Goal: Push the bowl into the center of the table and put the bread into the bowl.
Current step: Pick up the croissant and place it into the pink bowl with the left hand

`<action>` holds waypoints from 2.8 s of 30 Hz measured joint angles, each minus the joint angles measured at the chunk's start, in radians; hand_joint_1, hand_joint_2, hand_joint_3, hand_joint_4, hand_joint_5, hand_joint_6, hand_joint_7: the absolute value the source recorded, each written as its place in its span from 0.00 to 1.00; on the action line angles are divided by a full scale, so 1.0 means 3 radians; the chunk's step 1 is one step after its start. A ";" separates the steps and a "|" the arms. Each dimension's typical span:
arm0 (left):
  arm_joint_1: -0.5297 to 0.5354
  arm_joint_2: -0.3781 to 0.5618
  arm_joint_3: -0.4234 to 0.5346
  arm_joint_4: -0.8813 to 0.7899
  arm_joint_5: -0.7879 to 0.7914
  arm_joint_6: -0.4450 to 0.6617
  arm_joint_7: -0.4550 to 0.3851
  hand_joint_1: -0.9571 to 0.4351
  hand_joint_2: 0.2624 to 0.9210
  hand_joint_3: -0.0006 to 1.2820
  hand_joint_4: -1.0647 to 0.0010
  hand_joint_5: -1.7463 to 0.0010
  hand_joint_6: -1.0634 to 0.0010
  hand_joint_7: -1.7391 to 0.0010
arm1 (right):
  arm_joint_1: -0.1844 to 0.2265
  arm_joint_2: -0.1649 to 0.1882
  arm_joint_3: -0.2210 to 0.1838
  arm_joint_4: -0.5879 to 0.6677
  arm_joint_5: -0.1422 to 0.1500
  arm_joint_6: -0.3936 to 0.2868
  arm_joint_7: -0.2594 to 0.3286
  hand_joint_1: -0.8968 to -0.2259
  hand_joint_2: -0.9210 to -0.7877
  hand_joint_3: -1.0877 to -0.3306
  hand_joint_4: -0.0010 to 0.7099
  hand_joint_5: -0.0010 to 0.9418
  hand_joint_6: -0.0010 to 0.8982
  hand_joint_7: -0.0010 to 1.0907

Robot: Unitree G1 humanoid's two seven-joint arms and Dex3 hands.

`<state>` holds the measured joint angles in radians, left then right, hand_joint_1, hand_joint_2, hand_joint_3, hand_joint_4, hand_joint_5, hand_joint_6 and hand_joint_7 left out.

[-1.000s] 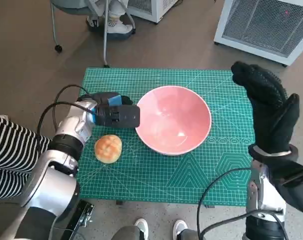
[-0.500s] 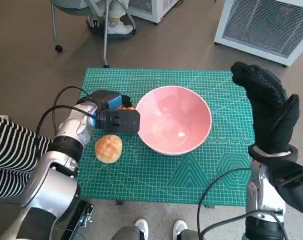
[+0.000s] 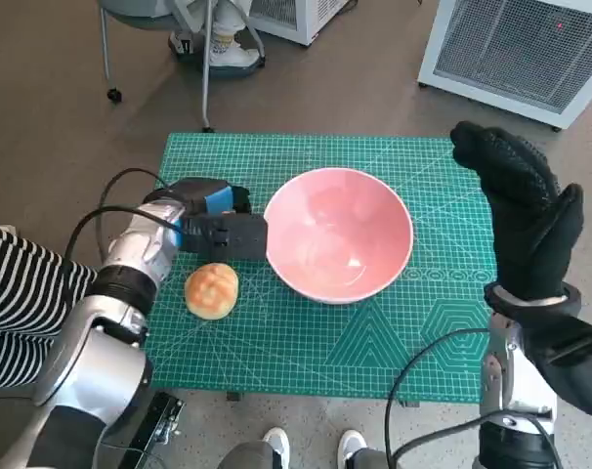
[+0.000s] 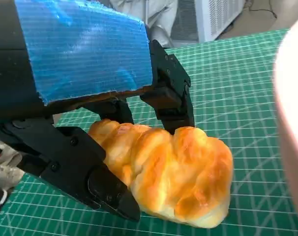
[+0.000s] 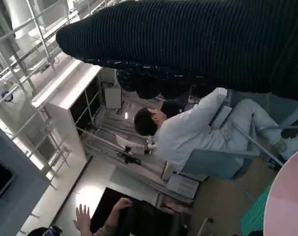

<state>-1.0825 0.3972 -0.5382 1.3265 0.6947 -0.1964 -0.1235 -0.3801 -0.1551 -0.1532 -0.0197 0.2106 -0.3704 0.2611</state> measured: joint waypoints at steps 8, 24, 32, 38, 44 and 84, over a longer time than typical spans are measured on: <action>-0.0024 0.0150 0.0173 -0.0028 -0.0117 -0.0037 0.0023 0.69 0.99 0.01 0.27 0.37 0.38 0.37 | 0.0000 0.0002 0.0001 0.0003 0.0006 0.0000 0.0000 0.27 0.00 0.47 0.30 0.00 0.15 0.33; -0.0134 0.0587 0.0835 -0.1002 -0.0639 -0.0646 0.0262 0.69 0.96 0.00 0.17 0.46 0.34 0.37 | 0.0000 0.0007 0.0003 0.0015 0.0028 -0.0009 0.0000 0.29 0.00 0.47 0.30 0.00 0.15 0.34; -0.0007 0.0624 0.1046 -0.1595 -0.0929 -0.1041 0.0146 0.69 0.94 0.00 0.14 0.49 0.32 0.38 | -0.0003 0.0007 0.0002 0.0052 0.0051 -0.0020 0.0000 0.29 0.00 0.46 0.30 0.00 0.14 0.34; 0.0232 0.0540 0.1062 -0.2131 -0.1108 -0.0990 -0.0208 0.69 0.95 0.01 0.18 0.46 0.34 0.37 | -0.0002 0.0006 0.0000 0.0059 0.0071 -0.0030 0.0001 0.29 0.00 0.47 0.30 0.00 0.14 0.35; 0.0406 0.0334 0.1059 -0.2546 -0.1360 -0.0713 -0.0668 0.69 0.96 0.01 0.19 0.43 0.35 0.38 | -0.0002 0.0007 0.0002 0.0061 0.0075 -0.0041 0.0001 0.29 0.00 0.47 0.30 0.00 0.14 0.35; 0.0319 -0.0191 0.0683 -0.1787 -0.1141 -0.0936 -0.1448 0.50 0.80 0.00 0.85 0.99 0.73 0.98 | 0.0065 0.0050 0.0010 -0.0014 0.0067 -0.0054 -0.0066 0.28 0.00 0.47 0.28 0.00 0.12 0.36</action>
<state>-0.9869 0.3398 -0.3333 0.7905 0.3523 -0.4771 -0.5577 -0.3606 -0.1399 -0.1501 -0.0240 0.2308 -0.3867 0.2413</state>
